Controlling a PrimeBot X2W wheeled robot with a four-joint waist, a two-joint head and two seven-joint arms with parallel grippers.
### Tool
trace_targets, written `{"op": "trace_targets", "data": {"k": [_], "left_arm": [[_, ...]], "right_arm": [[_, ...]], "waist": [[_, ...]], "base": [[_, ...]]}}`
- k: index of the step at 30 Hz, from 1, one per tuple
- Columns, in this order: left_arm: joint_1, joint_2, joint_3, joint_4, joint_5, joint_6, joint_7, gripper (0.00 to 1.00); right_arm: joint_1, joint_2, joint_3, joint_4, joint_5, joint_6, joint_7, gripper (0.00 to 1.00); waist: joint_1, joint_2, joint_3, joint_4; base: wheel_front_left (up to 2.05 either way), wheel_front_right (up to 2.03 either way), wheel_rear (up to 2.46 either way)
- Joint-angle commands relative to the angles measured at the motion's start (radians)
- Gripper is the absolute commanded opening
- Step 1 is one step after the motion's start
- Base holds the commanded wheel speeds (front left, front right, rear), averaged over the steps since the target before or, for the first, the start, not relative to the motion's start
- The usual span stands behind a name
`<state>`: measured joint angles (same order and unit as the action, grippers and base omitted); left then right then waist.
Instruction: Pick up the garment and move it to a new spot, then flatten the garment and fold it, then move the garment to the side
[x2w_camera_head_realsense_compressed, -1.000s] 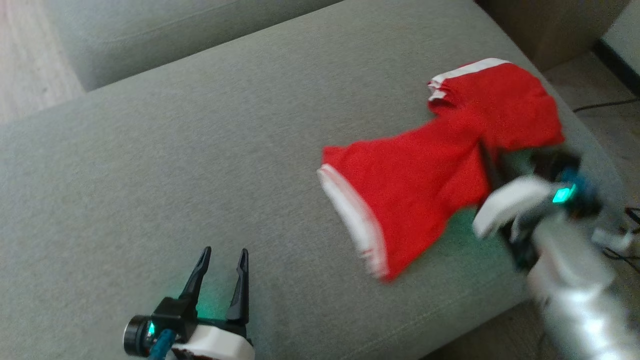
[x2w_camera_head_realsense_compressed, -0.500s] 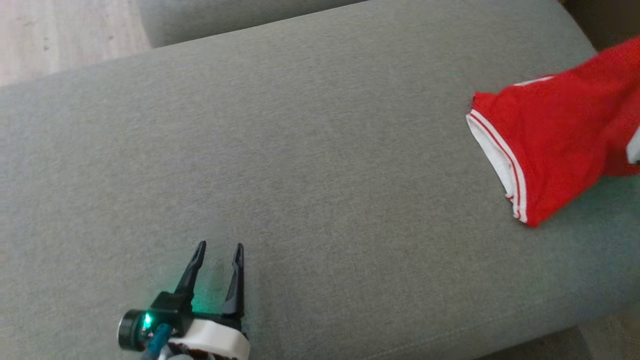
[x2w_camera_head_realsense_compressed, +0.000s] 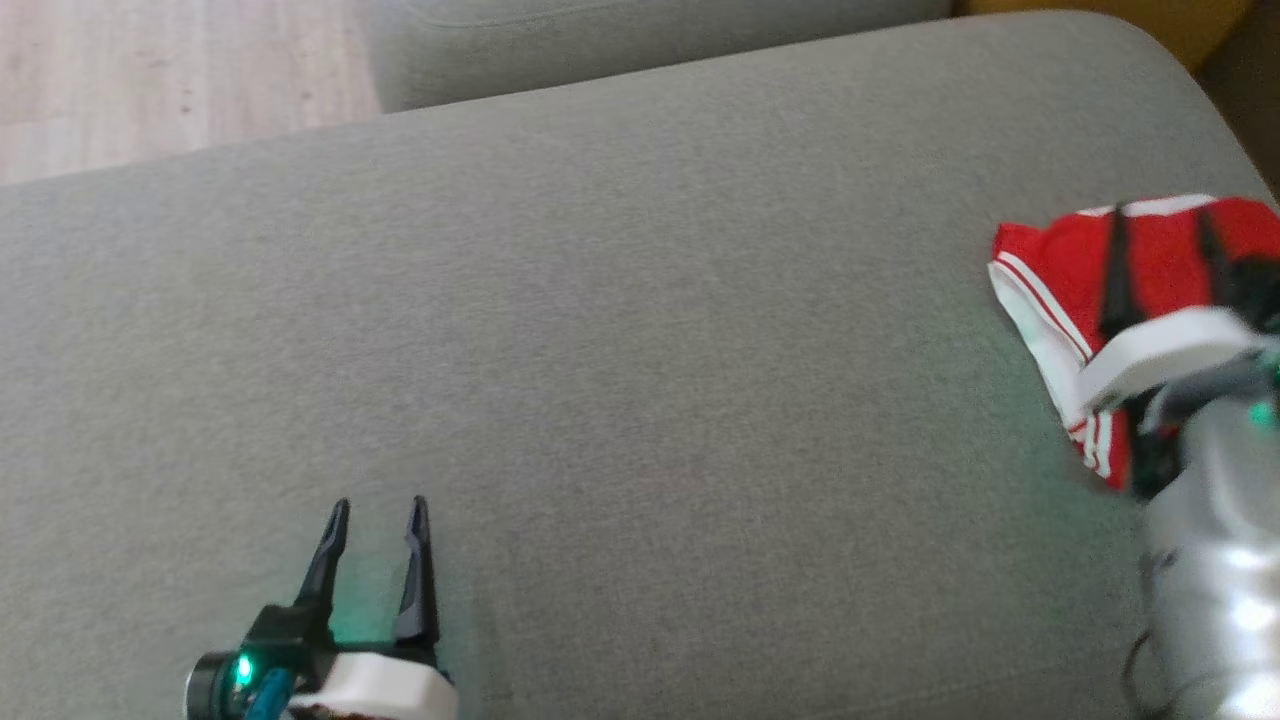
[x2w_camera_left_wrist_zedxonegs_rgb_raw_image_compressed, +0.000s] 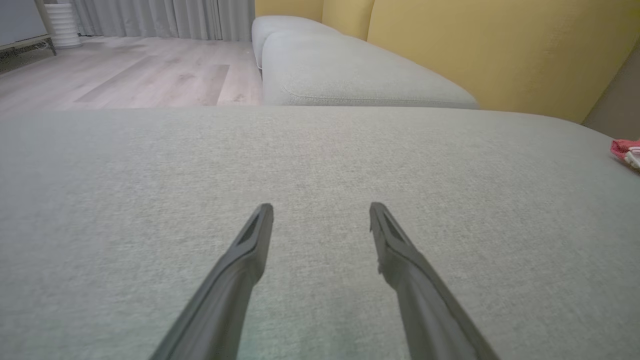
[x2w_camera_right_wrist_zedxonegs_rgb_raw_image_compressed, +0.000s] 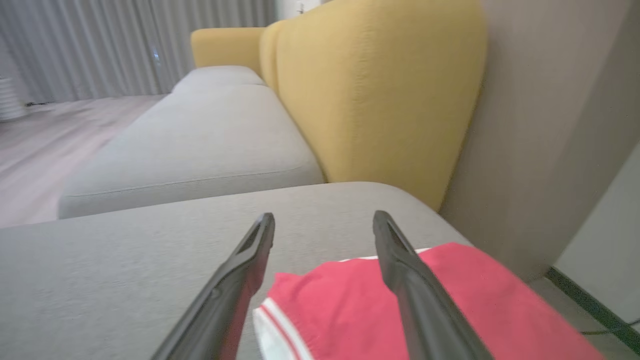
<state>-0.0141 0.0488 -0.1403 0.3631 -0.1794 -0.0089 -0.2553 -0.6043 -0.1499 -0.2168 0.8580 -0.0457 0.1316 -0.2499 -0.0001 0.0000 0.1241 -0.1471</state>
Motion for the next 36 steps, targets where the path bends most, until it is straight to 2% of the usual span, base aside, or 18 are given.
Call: {"op": "trace_targets", "data": {"k": [1, 6, 9, 20, 34, 35, 36], "left_arm": [[-0.013, 0.001, 0.041, -0.03, 0.003, 0.002, -0.006, 1.0], [0.002, 0.001, 0.069, -0.036, -0.011, 0.008, -0.006, 1.0], [0.009, 0.001, 0.076, -0.034, -0.02, -0.004, -0.006, 1.0], [0.018, 0.001, 0.101, -0.016, -0.056, 0.001, -0.006, 1.0], [0.036, 0.001, 0.115, -0.007, -0.055, -0.007, -0.006, 1.0], [0.061, 0.0, 0.077, 0.019, -0.053, -0.007, 0.0, 0.0], [0.061, 0.0, 0.076, 0.025, -0.056, -0.009, 0.0, 0.0]], "right_arm": [[0.012, 0.016, 0.04, -0.058, 0.016, -0.001, -0.011, 1.0], [0.161, 0.07, 0.13, -0.162, 0.089, -0.001, -0.012, 1.0], [0.228, 0.087, 0.168, -0.194, 0.126, -0.001, -0.012, 1.0], [0.358, 0.099, 0.303, -0.247, 0.237, -0.001, -0.012, 1.0], [0.406, 0.1, 0.332, -0.263, 0.278, -0.001, -0.012, 1.0], [0.429, 0.1, 0.307, -0.231, 0.277, 0.0, -0.001, 0.0], [0.43, 0.101, 0.308, -0.225, 0.278, 0.0, 0.0, 0.0]], "waist": [[0.0001, 0.0, -0.012, 0.018], [0.0001, 0.0, -0.036, 0.057], [0.0001, 0.0, -0.048, 0.077], [0.0001, 0.0, -0.082, 0.134], [0.0001, 0.0, -0.113, 0.154], [0.0001, 0.0, -0.114, 0.154], [0.0001, 0.0, -0.114, 0.153]], "base": [[0.0, 0.0, 0.0], [0.0, 0.0, 0.0], [0.0, 0.0, 0.0], [0.0, 0.0, 0.0], [0.0, 0.0, 0.0], [0.0, 0.0, 0.0], [0.0, 0.0, 0.0]]}}
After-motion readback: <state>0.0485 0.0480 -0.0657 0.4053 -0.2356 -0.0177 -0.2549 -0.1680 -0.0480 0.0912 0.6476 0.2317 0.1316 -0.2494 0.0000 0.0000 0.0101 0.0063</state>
